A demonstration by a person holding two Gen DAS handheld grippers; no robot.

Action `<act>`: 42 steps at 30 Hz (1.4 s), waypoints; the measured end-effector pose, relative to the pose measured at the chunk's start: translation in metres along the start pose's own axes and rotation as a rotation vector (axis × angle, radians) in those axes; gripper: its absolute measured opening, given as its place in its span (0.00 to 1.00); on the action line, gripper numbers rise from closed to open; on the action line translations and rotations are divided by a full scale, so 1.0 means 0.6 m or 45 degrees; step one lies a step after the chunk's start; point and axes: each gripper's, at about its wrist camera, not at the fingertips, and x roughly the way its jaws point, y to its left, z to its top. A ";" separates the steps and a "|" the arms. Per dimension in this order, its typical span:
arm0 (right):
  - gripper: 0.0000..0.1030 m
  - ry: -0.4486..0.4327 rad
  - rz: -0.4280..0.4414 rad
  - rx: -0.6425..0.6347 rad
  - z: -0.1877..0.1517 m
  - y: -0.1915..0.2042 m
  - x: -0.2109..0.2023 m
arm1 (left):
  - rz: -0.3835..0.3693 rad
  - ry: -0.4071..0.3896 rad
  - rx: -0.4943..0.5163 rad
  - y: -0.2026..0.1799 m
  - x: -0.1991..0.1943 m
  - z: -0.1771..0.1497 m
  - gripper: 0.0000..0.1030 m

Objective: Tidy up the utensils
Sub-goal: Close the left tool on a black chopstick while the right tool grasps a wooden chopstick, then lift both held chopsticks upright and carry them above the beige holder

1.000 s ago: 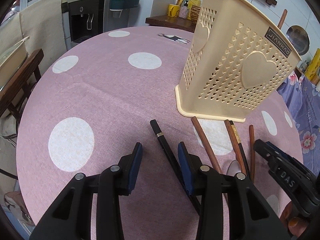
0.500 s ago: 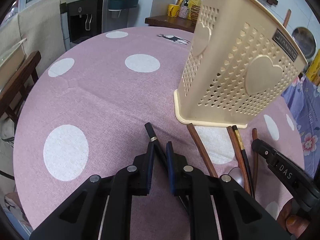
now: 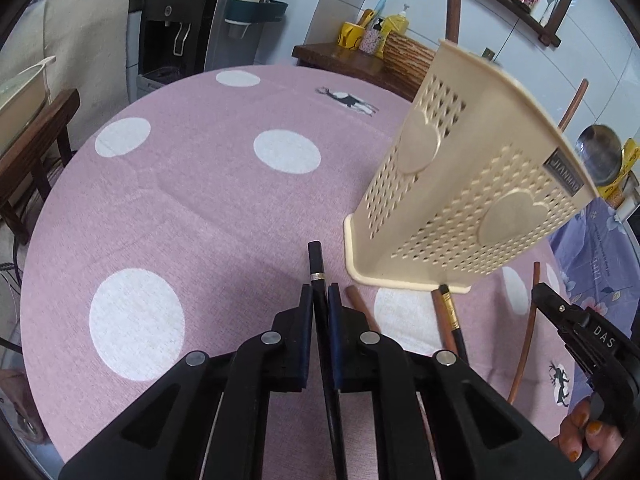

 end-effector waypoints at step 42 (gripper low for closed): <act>0.07 -0.427 0.106 -0.355 0.046 0.084 -0.256 | -0.137 -0.502 0.124 -0.016 -0.240 0.056 0.08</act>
